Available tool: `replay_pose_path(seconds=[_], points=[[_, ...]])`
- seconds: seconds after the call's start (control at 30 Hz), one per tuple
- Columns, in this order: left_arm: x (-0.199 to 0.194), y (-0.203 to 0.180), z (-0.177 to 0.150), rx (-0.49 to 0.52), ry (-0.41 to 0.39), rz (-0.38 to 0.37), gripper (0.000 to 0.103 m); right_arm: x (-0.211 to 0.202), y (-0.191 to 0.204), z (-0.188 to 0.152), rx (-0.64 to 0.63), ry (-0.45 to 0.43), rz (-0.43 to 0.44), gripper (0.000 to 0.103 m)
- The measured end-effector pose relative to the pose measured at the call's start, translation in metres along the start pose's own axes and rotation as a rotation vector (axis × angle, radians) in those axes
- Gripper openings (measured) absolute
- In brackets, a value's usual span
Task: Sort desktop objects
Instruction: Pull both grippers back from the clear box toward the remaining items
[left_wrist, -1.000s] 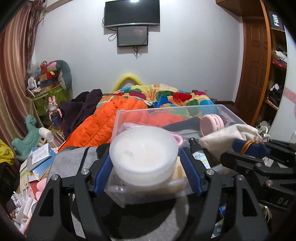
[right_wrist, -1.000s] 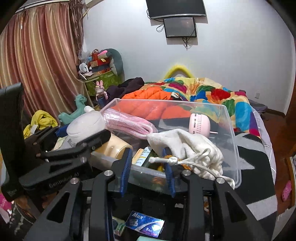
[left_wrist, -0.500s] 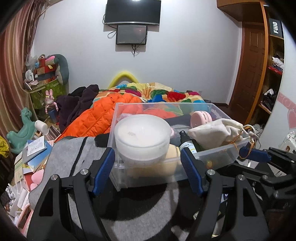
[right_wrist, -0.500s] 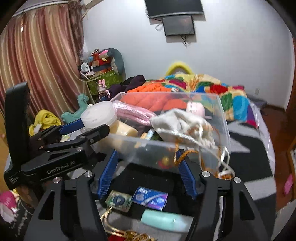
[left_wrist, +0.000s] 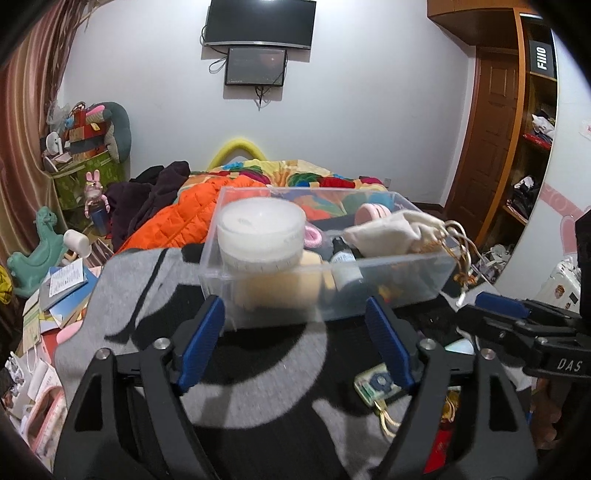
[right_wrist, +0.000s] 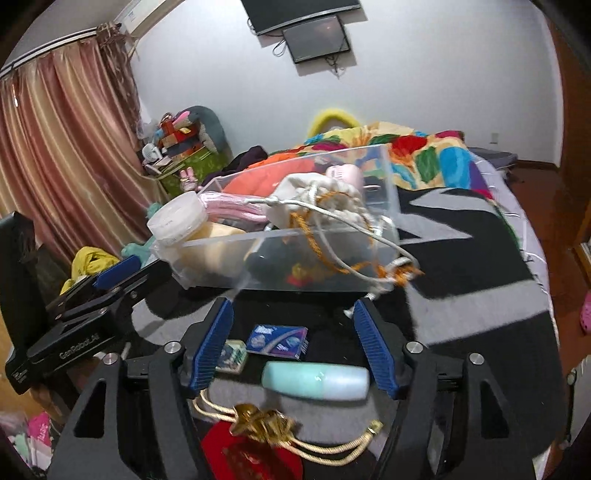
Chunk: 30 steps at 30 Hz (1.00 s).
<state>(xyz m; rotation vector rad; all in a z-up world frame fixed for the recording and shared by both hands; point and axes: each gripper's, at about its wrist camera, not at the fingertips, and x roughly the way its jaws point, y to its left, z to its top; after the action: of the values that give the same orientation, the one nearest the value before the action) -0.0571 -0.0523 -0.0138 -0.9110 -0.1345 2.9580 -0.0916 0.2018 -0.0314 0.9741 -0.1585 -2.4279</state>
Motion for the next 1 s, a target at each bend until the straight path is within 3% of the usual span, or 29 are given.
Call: replay_pose_path(seconds=[0.37, 0.67, 1.0], points=[[-0.011, -0.026, -0.030, 0.031, 0.043, -0.021, 0.087, -0.024, -0.006, -0.022, -0.005, -0.042, -0.089, 0.076], [-0.009, -0.021, -0.049, -0.013, 0.080, -0.033, 0.087, -0.001, 0.000, -0.040, -0.022, 0.010, -0.056, 0.076], [0.005, -0.018, -0.058, -0.062, 0.124, -0.068, 0.087, 0.028, 0.007, -0.050, -0.050, 0.046, -0.133, 0.076]])
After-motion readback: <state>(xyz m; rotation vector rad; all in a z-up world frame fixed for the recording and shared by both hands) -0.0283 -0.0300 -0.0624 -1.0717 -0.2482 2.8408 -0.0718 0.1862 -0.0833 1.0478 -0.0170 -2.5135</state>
